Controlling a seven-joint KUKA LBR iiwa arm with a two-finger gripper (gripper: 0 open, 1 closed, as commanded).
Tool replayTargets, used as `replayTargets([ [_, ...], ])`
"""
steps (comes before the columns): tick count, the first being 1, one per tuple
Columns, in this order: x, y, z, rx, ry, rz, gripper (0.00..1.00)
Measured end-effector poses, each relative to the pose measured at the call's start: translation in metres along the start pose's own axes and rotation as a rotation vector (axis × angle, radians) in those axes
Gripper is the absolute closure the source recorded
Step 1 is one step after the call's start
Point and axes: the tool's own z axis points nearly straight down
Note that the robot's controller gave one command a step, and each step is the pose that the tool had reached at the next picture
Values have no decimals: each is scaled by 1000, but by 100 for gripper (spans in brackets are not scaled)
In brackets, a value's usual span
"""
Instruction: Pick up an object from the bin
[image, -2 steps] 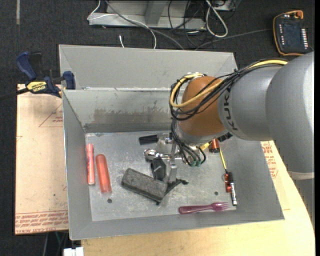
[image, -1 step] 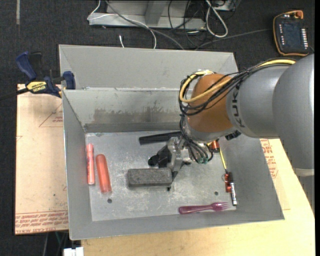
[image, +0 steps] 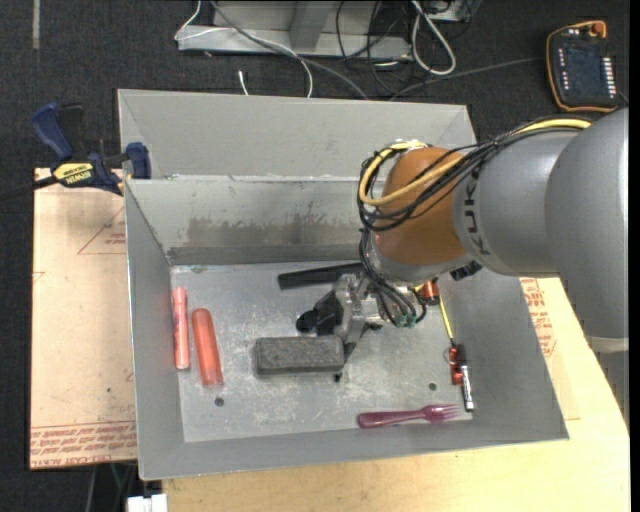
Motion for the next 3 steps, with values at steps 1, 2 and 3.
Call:
replayTargets([
  [1,4,2,-2,0,-2,-3,100],
  [2,0,6,-5,1,1,-42,100],
  [3,-24,-17,-68,-1,-1,-334,100],
])
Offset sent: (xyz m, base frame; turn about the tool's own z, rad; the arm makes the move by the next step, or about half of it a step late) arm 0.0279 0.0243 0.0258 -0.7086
